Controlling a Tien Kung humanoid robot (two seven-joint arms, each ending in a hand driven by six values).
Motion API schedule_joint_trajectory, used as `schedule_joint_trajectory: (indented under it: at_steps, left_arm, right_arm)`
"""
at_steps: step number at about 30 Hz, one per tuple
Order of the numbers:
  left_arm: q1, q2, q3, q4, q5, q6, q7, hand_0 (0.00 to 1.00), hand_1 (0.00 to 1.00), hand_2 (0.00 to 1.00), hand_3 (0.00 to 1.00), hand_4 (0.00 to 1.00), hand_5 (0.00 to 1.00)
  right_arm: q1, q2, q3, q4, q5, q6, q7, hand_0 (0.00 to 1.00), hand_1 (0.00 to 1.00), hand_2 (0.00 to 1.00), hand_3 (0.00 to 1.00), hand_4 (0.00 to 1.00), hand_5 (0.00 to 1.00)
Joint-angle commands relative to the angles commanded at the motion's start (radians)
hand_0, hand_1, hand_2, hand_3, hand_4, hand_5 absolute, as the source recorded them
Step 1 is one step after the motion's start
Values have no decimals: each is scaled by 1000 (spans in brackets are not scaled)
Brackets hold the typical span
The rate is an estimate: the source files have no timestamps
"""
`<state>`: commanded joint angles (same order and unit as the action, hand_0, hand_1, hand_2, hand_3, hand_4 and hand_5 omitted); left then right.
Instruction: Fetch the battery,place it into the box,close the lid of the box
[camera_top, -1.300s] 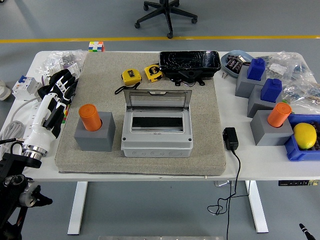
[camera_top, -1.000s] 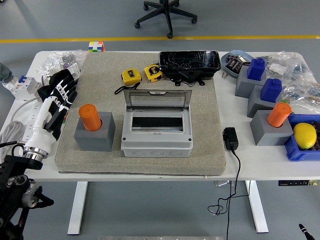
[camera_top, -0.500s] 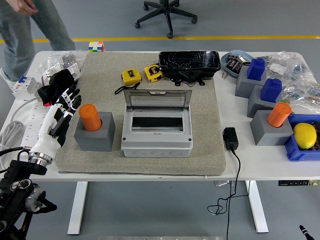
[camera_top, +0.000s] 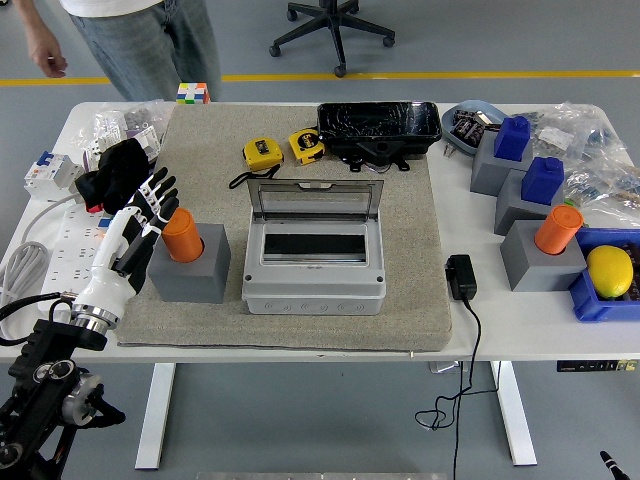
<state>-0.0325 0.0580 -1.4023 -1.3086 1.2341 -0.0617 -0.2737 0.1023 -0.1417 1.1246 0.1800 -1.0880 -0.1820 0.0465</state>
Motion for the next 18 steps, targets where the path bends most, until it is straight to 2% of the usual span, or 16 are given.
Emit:
schedule_joint_trajectory:
  at_steps: [1,6,7,12,13,18]
  left_arm:
    - [-4,-2,-1,5,6,6,-2,918,991,998,998,998,565]
    - [-13,-1,-6,9,33,22,-6,918,991,998,998,998,565]
    - [-15,0,-6,11,40,25,-5,908,976,998,998,998,427]
    - [-14,-1,2,19,59,36,-3,908,976,998,998,998,427]
    - [-15,-1,3,20,59,38,-4,902,967,997,998,998,355]
    - [-17,-1,11,19,62,51,-6,902,967,997,998,998,355]
  right_arm:
    - [0,0,-1,0,2,0,1,920,911,872,896,998,998]
    - [1,-1,6,0,-2,1,0,920,911,872,896,998,998]
    - [1,-1,8,0,-3,1,0,921,910,872,896,998,998]
    - [1,0,11,0,-3,1,0,921,910,872,896,998,998]
    - [1,0,10,0,-1,0,1,921,909,871,896,998,998]
    - [4,1,11,0,0,0,2,921,909,871,896,998,998]
